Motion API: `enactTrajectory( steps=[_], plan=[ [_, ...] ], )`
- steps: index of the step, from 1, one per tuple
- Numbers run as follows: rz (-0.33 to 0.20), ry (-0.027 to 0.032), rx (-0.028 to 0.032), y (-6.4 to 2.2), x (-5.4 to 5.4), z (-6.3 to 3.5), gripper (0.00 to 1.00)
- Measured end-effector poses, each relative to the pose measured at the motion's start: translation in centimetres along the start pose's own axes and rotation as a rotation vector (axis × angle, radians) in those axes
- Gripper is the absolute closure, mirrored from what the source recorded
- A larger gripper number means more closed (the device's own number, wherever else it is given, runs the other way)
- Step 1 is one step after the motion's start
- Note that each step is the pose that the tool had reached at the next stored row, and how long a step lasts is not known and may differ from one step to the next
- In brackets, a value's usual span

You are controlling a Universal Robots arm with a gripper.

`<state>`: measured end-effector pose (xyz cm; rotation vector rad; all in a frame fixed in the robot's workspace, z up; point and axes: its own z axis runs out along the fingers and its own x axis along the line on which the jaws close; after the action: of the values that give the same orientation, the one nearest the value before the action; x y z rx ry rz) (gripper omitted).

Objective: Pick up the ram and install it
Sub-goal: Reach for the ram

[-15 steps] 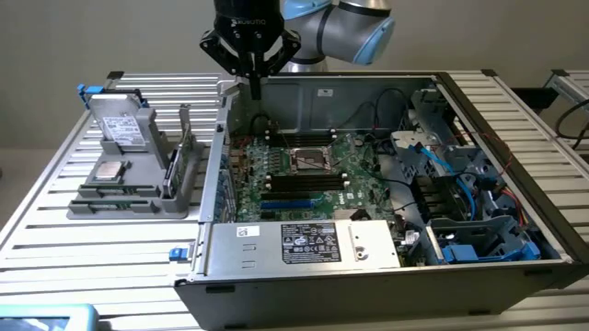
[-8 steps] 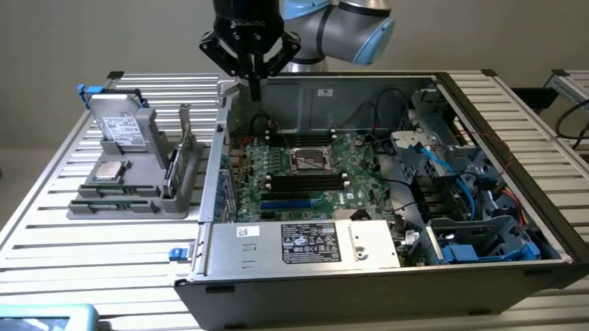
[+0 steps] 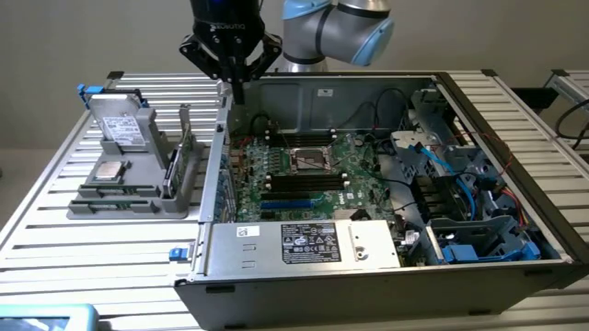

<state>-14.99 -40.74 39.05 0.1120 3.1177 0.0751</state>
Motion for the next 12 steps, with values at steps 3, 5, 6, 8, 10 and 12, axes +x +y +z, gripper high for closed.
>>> enactTrajectory(
  steps=[3, 5, 6, 8, 10, 12],
  plan=[
    [0.0, 0.0, 0.0, -0.16, 1.8, 0.11, 0.89],
    [0.0, 0.0, 0.0, -0.25, 2.7, 0.17, 0.89],
    [0.0, 0.0001, 0.0, -0.29, 3.2, 0.22, 0.89],
    [0.0, 0.0, 0.0, -0.38, 4.1, 0.34, 0.89],
    [0.0, 0.0001, 0.0003, -0.47, 4.9, 0.5, 0.89],
    [0.0, 0.0008, 0.0008, -0.56, 5.5, 0.72, 0.89]
  ],
)
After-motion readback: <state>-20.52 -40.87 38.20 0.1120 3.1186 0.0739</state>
